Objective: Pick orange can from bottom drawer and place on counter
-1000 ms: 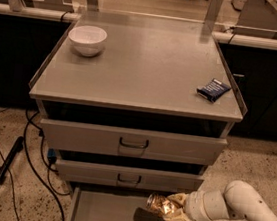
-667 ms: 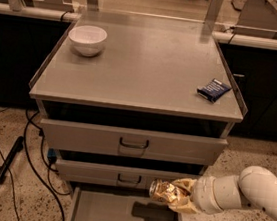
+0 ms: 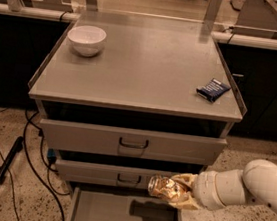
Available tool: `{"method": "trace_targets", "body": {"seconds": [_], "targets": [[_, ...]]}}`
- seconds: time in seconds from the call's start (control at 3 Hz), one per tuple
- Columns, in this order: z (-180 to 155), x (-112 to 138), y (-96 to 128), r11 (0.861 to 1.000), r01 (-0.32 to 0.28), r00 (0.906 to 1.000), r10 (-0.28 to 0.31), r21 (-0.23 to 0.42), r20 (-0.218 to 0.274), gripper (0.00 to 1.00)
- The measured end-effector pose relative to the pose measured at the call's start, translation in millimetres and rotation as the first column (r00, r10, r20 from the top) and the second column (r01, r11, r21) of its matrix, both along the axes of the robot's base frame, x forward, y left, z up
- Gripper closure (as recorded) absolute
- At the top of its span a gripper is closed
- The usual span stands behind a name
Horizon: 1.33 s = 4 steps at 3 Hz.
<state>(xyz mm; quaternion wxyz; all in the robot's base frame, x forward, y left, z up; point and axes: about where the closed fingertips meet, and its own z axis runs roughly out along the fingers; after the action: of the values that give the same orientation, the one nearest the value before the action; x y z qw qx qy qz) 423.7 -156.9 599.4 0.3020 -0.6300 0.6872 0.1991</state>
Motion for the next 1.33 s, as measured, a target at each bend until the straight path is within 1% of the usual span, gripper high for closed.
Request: {"method": "trace_targets", "body": {"seconds": [0.33, 0.67, 1.0, 1.33], "targets": [[79, -1, 11, 1.0, -0.014, 0.9988, 0.016, -0.026, 0.045, 1.0], [178, 17, 11, 0.993, -0.018, 0.988, 0.036, -0.117, 0.151, 1.0], [181, 20, 11, 0.993, -0.012, 0.9882, 0.03, -0.119, 0.15, 1.0], [198, 36, 11, 0.991, 0.023, 0.9886, -0.002, -0.133, 0.15, 1.0]]}}
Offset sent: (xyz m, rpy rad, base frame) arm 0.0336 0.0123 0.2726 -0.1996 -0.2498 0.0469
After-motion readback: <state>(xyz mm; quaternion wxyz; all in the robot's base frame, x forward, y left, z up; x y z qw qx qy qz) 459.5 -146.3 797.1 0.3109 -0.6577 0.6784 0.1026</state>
